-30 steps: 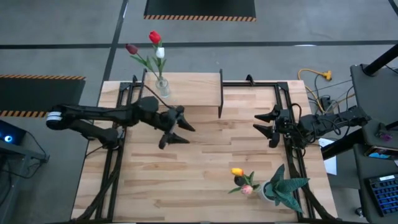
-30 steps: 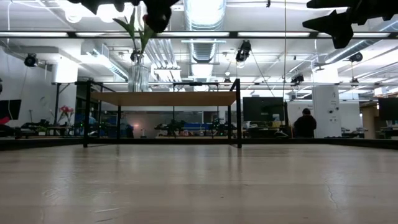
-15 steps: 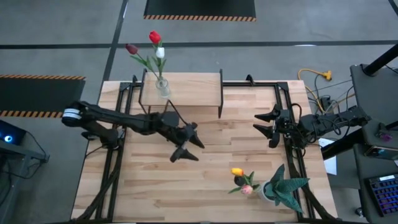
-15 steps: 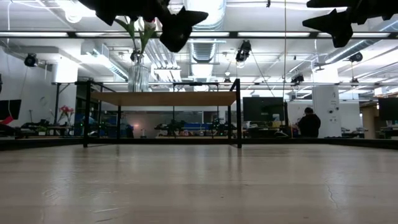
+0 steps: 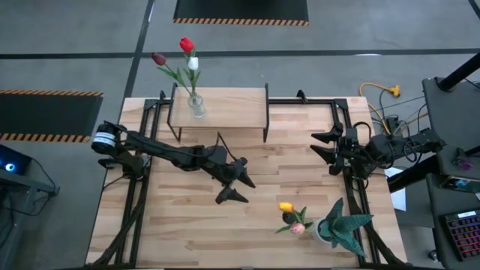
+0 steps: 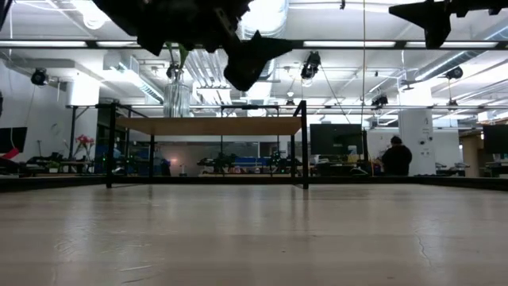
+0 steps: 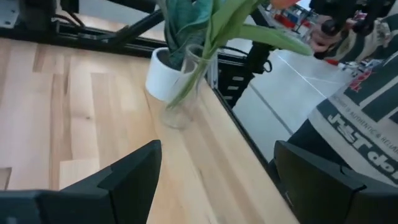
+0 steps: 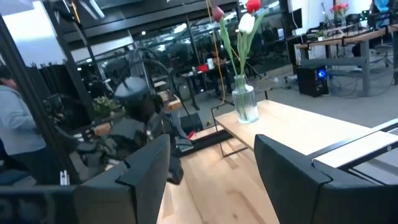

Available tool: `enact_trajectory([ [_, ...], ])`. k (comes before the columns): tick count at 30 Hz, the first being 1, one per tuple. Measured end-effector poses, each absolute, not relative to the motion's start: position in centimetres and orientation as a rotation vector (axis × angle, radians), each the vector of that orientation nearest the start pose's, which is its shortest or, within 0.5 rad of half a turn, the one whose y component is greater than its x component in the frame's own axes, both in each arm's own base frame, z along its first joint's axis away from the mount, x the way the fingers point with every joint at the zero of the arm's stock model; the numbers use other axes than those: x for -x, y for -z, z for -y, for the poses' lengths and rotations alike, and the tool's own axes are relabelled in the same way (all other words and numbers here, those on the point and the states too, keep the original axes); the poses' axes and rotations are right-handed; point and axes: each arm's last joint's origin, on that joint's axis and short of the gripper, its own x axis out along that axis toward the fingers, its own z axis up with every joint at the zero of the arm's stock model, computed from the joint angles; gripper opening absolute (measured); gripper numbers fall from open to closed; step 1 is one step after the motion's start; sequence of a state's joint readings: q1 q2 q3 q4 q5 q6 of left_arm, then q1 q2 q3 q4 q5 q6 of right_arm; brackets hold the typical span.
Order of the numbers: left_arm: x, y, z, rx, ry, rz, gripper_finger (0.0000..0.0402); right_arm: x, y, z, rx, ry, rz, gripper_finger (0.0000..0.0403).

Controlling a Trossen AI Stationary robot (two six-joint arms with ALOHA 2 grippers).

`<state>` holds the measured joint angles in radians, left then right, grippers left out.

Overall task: Pick and place flowers into a vace then onto a shelf
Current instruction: Put the transparent vase on the shelf

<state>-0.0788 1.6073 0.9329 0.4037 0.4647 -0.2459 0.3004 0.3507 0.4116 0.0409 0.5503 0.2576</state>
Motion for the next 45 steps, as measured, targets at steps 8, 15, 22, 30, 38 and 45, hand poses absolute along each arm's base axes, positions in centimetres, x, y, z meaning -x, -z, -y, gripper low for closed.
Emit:
enact_trajectory([
  [8,-37.0,-22.3,5.7,0.301,0.459,-0.214,0.0293,-10.2,-28.2,-1.6,-0.303,0.235,0.142,0.0224],
  [15,-41.4,-22.3,7.8,0.292,0.472,-0.202,0.0293,-10.2,-28.2,-1.6,-0.298,0.235,0.142,0.0224],
  [22,-46.3,-21.3,9.4,0.275,0.479,-0.286,0.0293,-10.2,-28.3,-1.6,-0.26,0.237,0.139,0.0224],
  [30,-49.8,-19.8,11.8,0.213,0.521,-0.335,0.0293,-9.6,-28.4,-1.4,-0.239,0.237,0.157,0.0224],
  [38,-50.4,-19.5,12.1,0.135,0.49,-0.306,0.0293,-9.3,-28.6,-1.3,-0.197,0.242,0.171,0.0224],
  [45,-50.5,-19.6,12.2,0.087,0.453,-0.253,0.0293,-9.2,-28.6,-1.3,-0.199,0.241,0.176,0.0224],
])
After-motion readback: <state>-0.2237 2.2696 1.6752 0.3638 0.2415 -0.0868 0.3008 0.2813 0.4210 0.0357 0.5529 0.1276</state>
